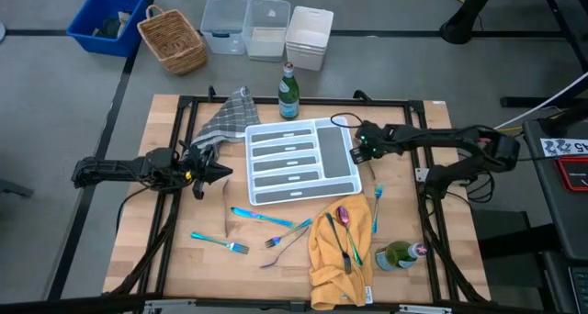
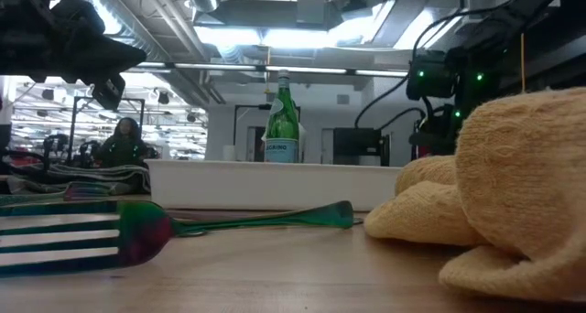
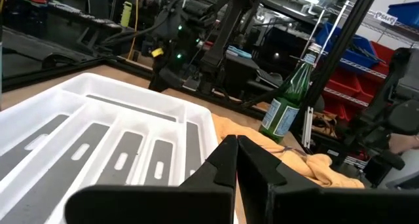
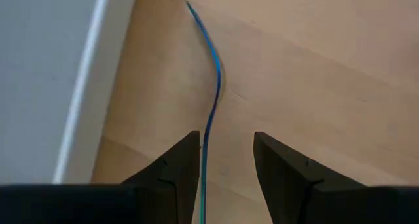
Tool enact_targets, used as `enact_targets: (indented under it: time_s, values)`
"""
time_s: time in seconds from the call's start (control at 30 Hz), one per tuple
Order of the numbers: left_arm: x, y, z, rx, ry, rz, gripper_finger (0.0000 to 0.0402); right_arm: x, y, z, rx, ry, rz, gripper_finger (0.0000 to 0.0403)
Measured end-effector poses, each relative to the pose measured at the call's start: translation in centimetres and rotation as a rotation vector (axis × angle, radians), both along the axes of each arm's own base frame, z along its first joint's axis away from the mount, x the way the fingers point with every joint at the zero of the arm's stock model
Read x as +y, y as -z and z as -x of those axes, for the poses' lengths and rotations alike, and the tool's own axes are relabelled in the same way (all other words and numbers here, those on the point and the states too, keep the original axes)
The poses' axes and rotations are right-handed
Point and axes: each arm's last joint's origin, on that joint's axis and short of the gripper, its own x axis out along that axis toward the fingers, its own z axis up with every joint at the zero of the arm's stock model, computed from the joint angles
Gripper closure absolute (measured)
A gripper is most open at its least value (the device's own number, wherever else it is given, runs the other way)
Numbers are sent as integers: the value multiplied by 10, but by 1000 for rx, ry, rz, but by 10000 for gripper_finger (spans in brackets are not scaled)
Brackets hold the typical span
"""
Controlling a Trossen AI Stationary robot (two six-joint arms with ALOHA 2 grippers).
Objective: Sort silverware
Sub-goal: Put the fork in the silverware tray
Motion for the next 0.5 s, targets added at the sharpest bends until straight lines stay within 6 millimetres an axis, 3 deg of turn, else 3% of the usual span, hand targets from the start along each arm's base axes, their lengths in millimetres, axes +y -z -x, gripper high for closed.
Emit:
enact_targets:
  time_s: [0.3,0.5]
  values:
    - [0,0,0,0,0,0,402,-2,14,-3,58,0,-30,259]
    - [0,0,0,0,0,-3,402,-2,16,-5,49,-7,-50,313]
